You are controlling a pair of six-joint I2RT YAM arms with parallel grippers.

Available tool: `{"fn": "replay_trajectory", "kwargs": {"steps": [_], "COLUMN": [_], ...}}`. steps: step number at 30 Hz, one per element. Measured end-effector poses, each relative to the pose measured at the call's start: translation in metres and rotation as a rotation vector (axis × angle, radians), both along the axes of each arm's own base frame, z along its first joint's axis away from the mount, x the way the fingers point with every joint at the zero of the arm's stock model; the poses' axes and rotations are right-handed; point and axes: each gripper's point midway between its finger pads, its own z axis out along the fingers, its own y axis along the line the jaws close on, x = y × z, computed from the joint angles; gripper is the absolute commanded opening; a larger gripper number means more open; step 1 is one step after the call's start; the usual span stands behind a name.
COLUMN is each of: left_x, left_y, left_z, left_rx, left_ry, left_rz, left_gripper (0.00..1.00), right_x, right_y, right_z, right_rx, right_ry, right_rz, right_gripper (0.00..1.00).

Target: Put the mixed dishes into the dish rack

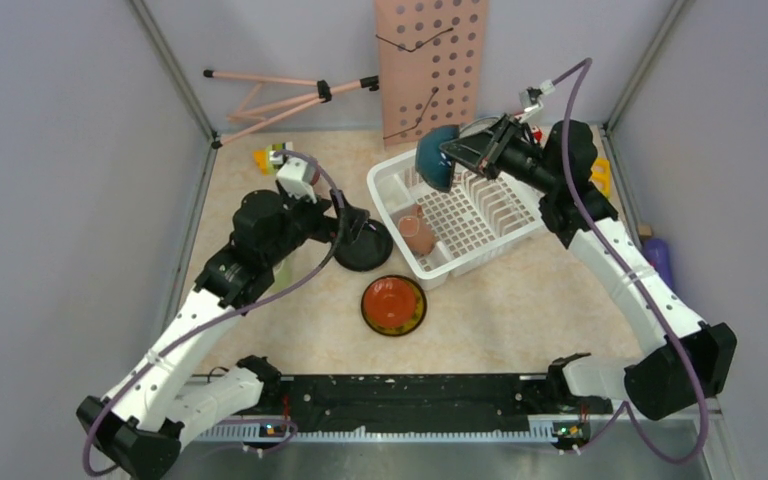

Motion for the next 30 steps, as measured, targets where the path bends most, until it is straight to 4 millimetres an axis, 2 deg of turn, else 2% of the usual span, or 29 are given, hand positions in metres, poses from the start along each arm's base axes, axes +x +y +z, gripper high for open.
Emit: {"fn": "replay_trajectory", "kwargs": {"steps": [5,9,12,19,25,30], "left_x": [0.017,0.029,0.039,0.059,0.059,0.058], "left_y": [-0.022,-0.042,-0.059,-0.097,-0.12,-0.133], "left_z": [0.016,0.03,0.029,0.019,0.032,0.026], "left_rx": [0.125,0.201,0.26,0.252,0.166,0.159], "left_ry": [-0.164,-0.338,-0.406,-0.467,-0.546,-0.556], "left_rz": [-0.06,-0.148,-0.225,-0.341,-0.416,-0.475], "left_gripper": [0.99,0.99,0.98,0.99,0.99,0.99], "right_x": [0.029,0.037,0.041,0.04,0.034,0.031], "right_y": [-0.017,-0.017,-0.017,-0.018,-0.018,-0.019], "right_z": [-0.016,-0.026,-0.025,-0.025,-0.019,-0.018], "right_rx": [0.065,0.094,0.127,0.238,0.295,0.319], "right_ry": [0.019,0.046,0.05,0.048,0.027,0.015], "right_rz": [-0.112,-0.135,-0.134,-0.105,-0.08,-0.071], "right_gripper": [0.0,0.0,0.0,0.0,0.0,0.0]}}
